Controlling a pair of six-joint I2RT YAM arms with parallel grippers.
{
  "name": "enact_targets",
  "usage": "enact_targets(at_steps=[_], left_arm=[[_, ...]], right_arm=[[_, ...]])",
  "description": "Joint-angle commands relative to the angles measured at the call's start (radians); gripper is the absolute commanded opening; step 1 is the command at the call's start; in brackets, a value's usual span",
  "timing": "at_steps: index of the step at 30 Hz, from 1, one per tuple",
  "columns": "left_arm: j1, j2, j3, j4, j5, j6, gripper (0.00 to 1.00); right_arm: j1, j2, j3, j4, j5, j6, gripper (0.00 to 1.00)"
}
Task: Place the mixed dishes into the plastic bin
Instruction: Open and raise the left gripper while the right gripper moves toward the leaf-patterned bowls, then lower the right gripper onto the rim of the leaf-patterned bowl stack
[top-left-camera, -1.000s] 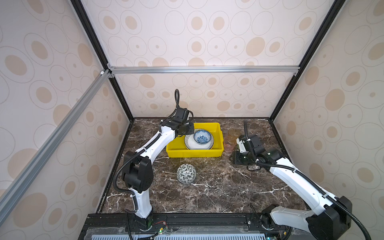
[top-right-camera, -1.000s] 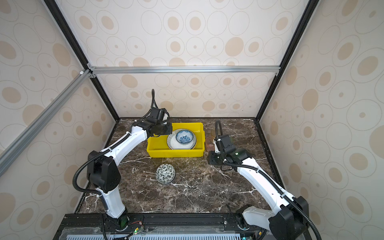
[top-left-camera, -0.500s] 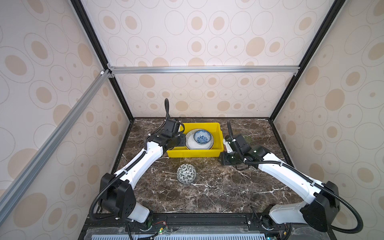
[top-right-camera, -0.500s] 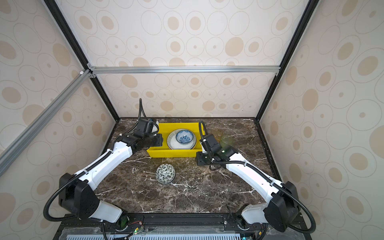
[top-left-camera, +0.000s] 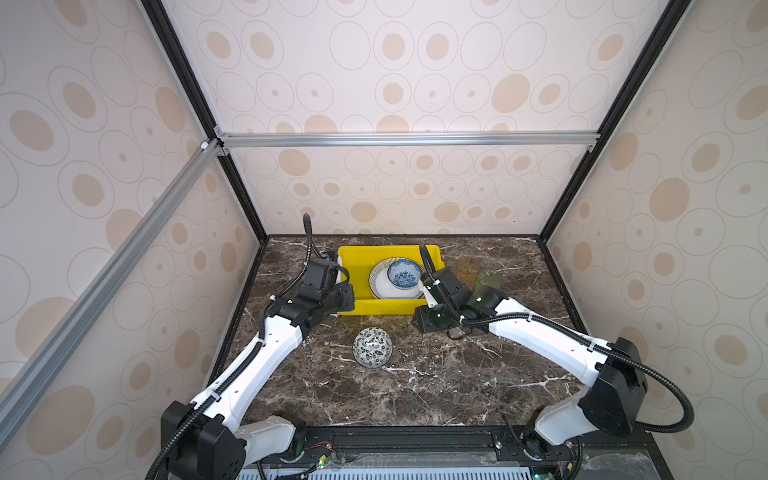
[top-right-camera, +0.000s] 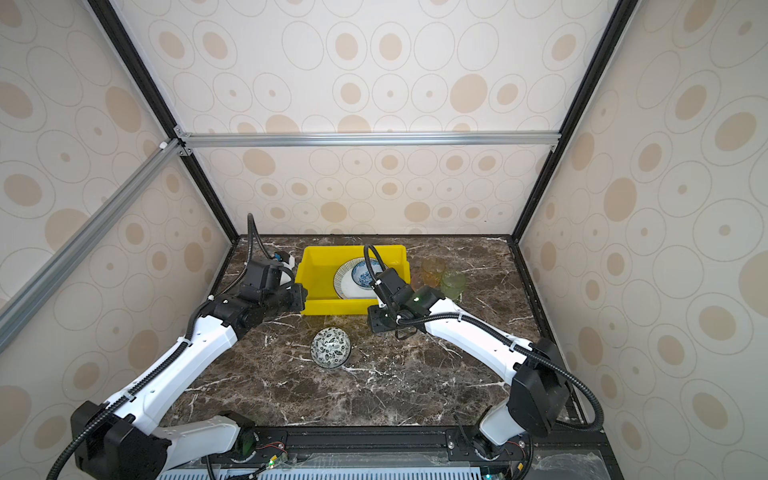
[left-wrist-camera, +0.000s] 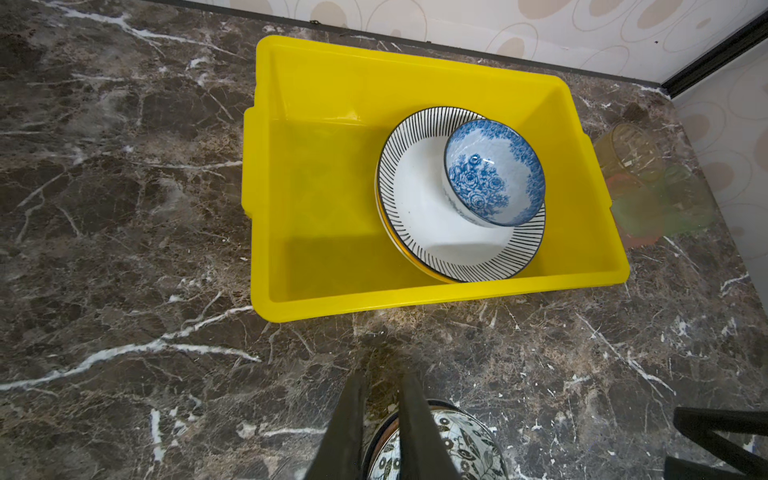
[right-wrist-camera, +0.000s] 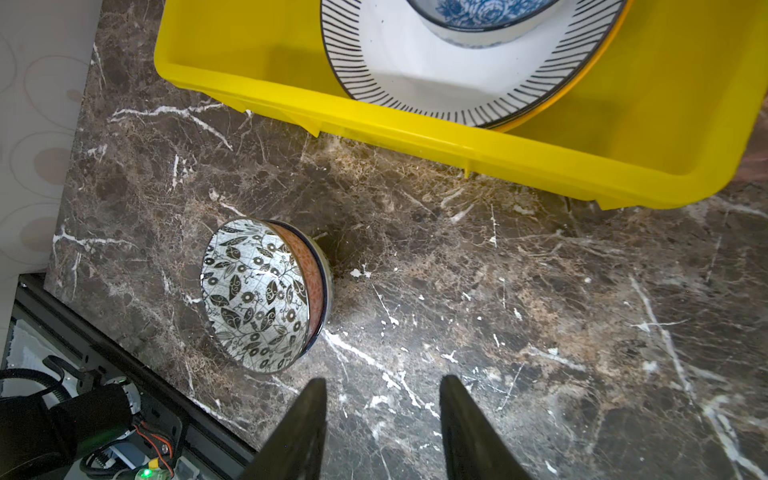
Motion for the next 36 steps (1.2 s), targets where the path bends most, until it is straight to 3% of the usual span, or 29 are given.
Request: enact_targets(at_steps=[1, 21, 36], left_arm=[[0.009, -0.045, -0.016, -0.008, 0.002, -0.009, 0.18], [0.016, -0.265, -0.215, -0.086, -0.004, -0.026, 0.19], [0.018, -0.375, -0.347, -0.086, -0.007, -0.147, 0.20]], right_arm=[[0.023, 0.023, 0.034, -0.009, 0.021, 0.018, 0.47], [0.102, 0.156, 0.133, -0.029, 0.033, 0.027, 0.47], [0.131, 0.237, 0.168, -0.035, 0.027, 0.041, 0.46]])
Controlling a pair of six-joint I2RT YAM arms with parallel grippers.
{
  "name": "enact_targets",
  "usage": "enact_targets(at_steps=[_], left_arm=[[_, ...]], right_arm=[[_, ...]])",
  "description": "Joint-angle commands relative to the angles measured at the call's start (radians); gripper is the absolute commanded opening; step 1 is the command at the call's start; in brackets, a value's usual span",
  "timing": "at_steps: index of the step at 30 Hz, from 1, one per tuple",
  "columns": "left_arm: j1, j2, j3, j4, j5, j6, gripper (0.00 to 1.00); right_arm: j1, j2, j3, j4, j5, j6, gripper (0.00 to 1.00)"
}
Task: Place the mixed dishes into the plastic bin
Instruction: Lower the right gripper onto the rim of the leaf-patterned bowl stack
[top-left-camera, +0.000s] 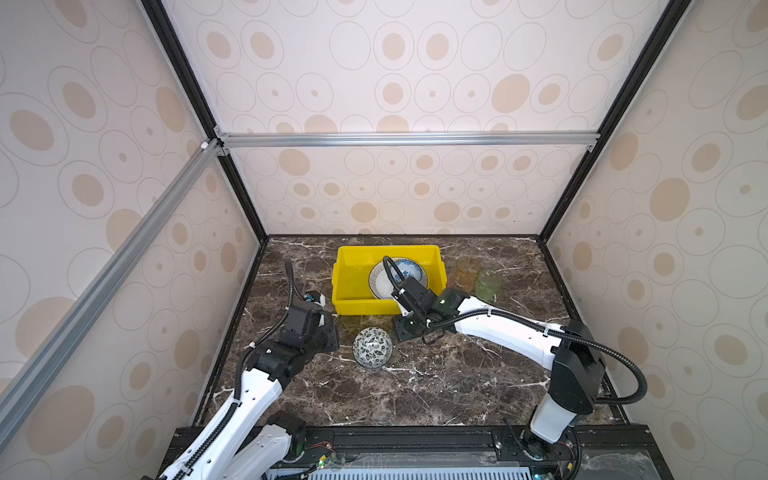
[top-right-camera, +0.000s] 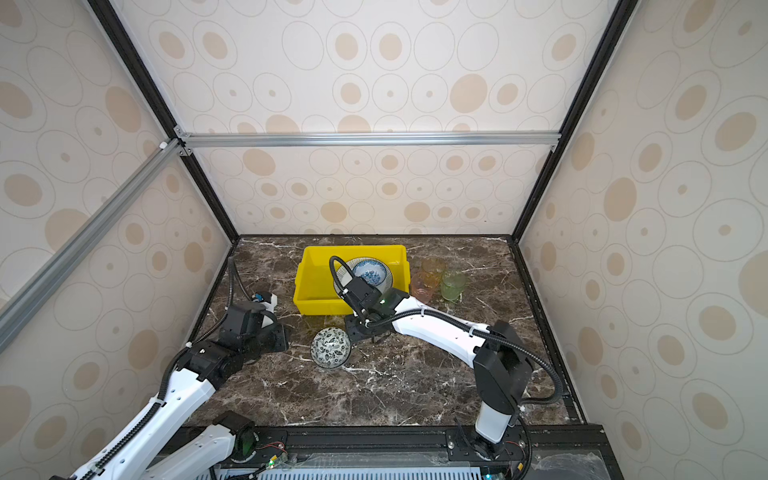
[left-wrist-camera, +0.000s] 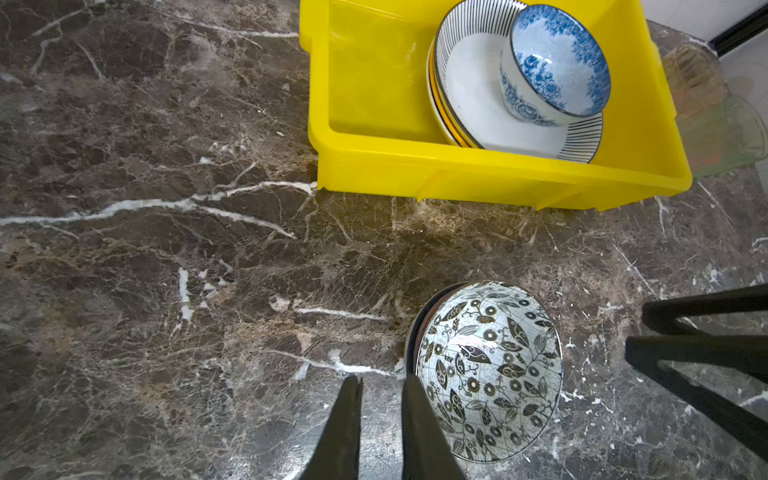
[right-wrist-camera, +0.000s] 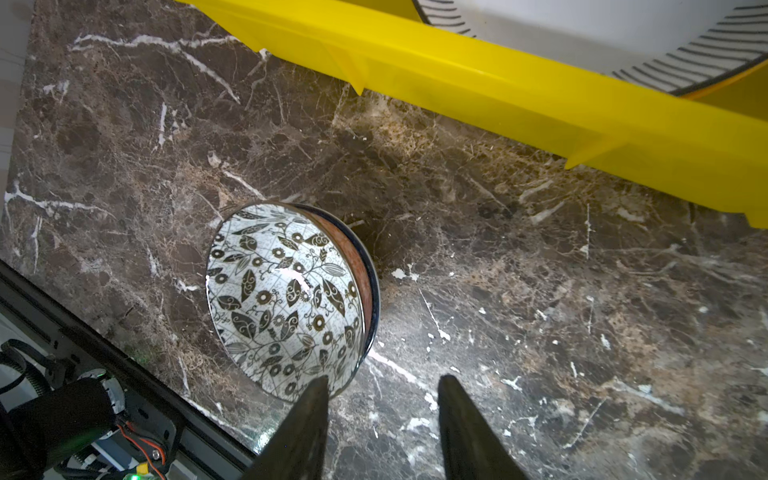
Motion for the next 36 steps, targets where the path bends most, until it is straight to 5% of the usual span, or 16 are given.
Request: enact_targets(at_steps=[1, 36], left_arm=[[0.007, -0.018, -0.013, -0.009, -0.029, -0.059, 0.20], [0.016, 0.049, -0.041, 0.050, -0.052, -0.080, 0.22]], right_arm=[[0.016, 0.027, 0.036, -0.020, 0.006, 0.011, 0.46], [0.043, 0.189, 0.114, -0.024, 0.036, 0.036, 0.35]])
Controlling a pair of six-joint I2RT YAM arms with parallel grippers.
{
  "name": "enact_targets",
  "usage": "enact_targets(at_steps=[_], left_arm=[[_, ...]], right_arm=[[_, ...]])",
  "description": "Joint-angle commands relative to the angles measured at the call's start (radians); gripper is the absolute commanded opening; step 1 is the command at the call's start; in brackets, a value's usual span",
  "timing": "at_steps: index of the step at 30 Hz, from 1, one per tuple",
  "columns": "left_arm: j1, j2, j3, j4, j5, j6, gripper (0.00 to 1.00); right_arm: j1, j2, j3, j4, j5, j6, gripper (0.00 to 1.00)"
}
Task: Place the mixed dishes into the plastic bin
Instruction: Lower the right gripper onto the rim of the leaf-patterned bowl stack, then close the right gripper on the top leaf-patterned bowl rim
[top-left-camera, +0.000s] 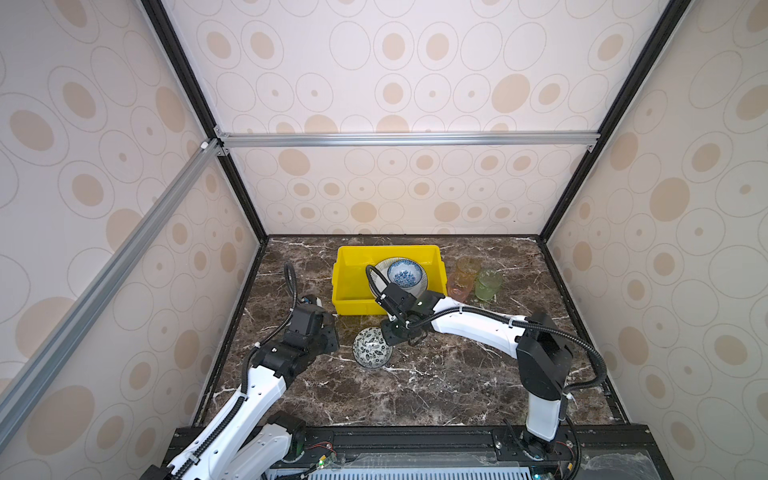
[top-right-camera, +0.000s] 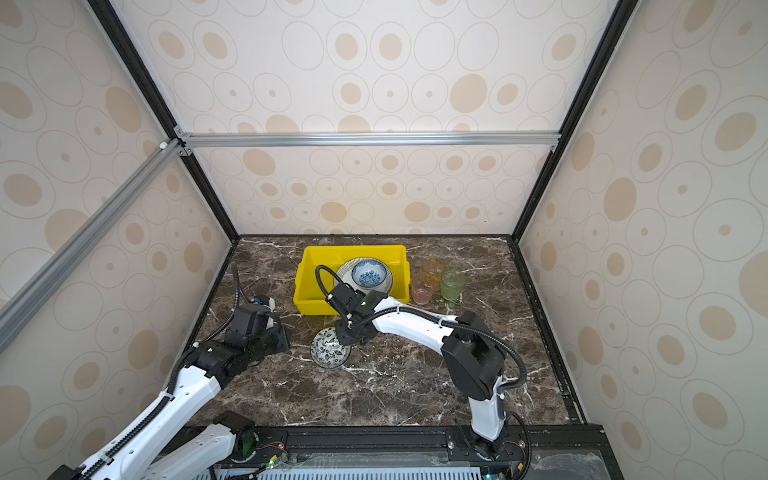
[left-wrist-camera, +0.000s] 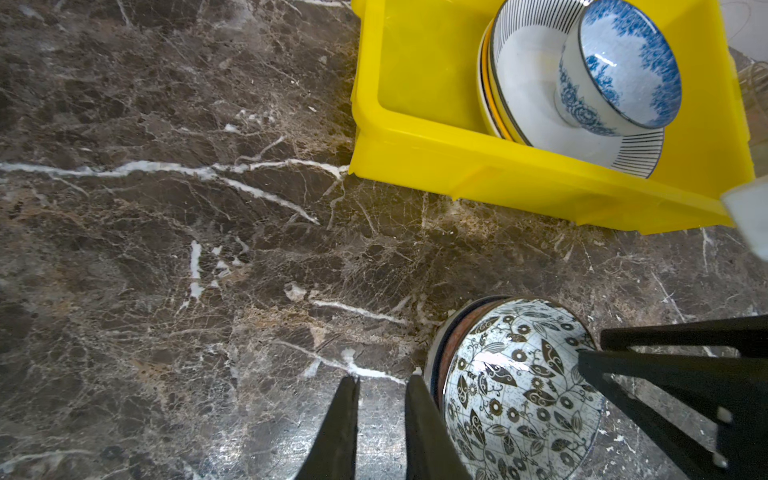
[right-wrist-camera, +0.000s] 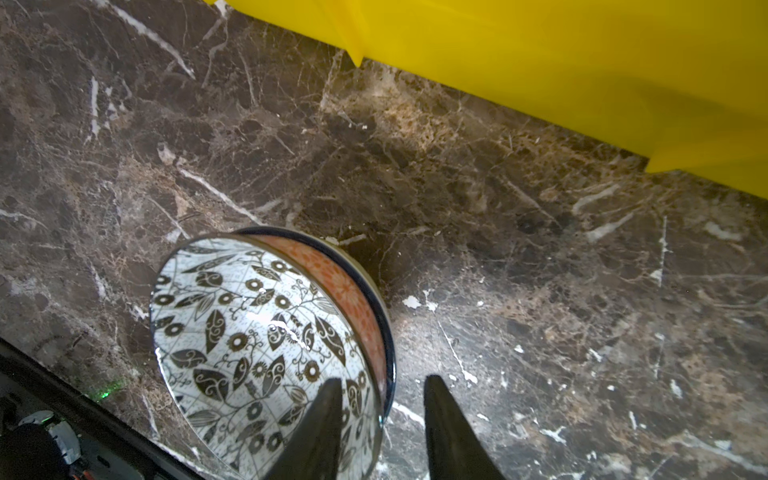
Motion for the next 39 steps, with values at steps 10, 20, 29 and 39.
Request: enact_targets(at_steps=[10, 20, 29, 39], left_arm=[[0.013, 0.014, -0.004, 0.021, 0.000, -0.001, 0.21], [0.017, 0.020, -0.005, 0.027, 0.006, 0.002, 0.21], [0.021, 0.020, -0.007, 0.030, 0.008, 0.007, 0.21], [0.023, 0.019, -0.007, 0.032, 0.012, 0.010, 0.21]], right_arm=[[0.021, 0.058, 0.065, -0.049, 0.036, -0.001, 0.29], [0.027, 0.065, 0.071, -0.061, 0.055, 0.000, 0.18], [0.029, 0.071, 0.074, -0.066, 0.056, 0.002, 0.16], [0.034, 0.078, 0.078, -0.070, 0.056, 0.002, 0.07]])
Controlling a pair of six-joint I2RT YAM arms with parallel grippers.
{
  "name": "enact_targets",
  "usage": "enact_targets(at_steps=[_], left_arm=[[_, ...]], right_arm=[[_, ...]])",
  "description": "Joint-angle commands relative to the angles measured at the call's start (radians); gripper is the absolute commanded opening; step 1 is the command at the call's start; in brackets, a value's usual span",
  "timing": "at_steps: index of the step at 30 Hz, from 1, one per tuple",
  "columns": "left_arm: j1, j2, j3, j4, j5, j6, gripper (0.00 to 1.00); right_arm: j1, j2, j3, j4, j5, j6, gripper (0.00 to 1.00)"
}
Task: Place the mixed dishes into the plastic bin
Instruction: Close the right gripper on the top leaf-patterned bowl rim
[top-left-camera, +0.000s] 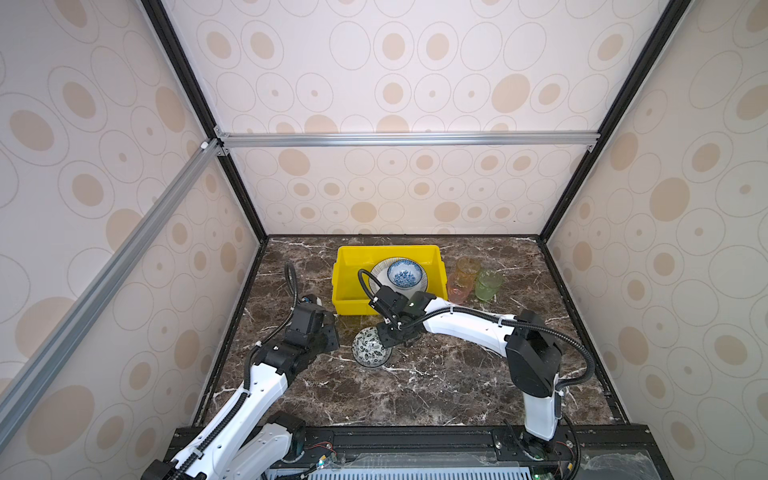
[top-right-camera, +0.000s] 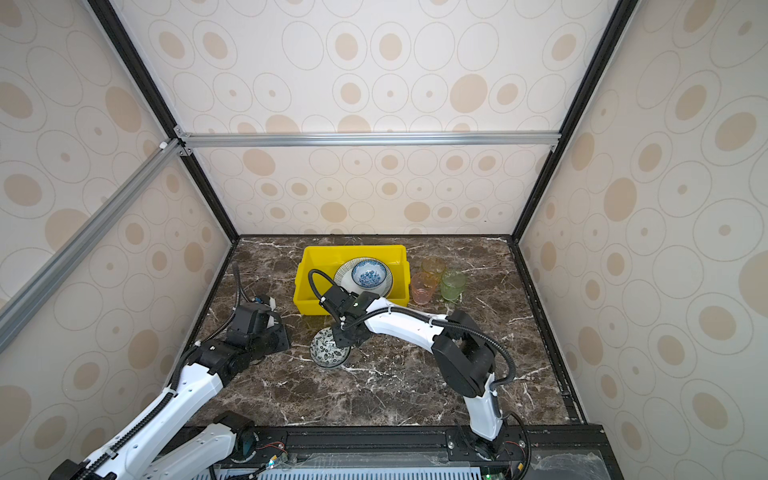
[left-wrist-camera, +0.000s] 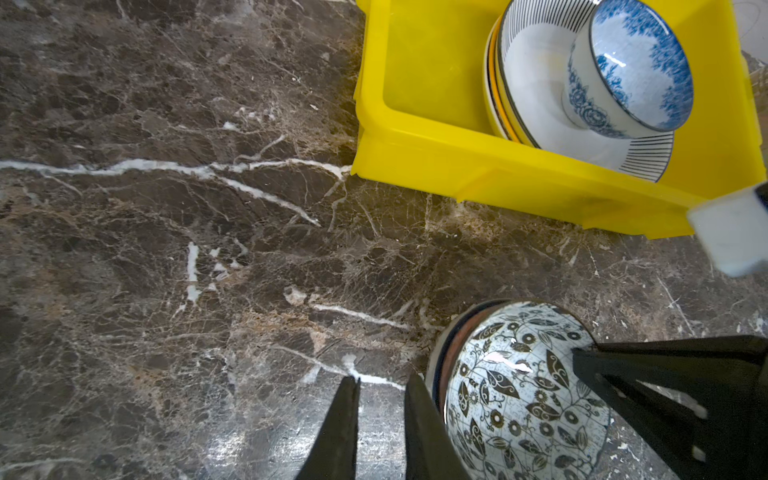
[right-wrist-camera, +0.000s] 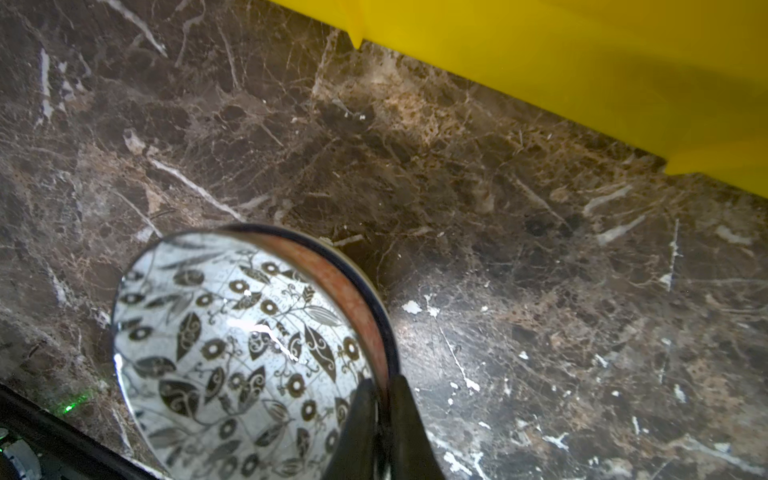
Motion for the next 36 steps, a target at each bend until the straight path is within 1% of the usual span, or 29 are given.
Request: enact_targets(at_steps=[1, 6, 12, 19, 36], left_arm=[[0.010, -0.001, 0.000, 0.008, 0.000, 0.009, 0.21], [0.012, 0.000, 0.004, 0.009, 0.003, 0.008, 0.21], [0.013, 0.003, 0.013, 0.004, 0.002, 0.010, 0.21], [0.017, 0.006, 0.042, -0.020, -0.015, 0.023, 0.21], [0.020, -0.009, 0.087, -0.037, -0.018, 0.015, 0.22]], right_arm=[[0.010, 0.023, 0.022, -0.024, 0.022, 0.007, 0.06], [0.012, 0.022, 0.026, -0.027, 0.022, 0.002, 0.00], [0.015, 0.012, 0.028, -0.027, 0.008, -0.005, 0.00], [0.014, 0.005, 0.044, -0.018, -0.049, -0.019, 0.00], [0.014, -0.081, 0.068, -0.041, -0.030, -0.061, 0.00]])
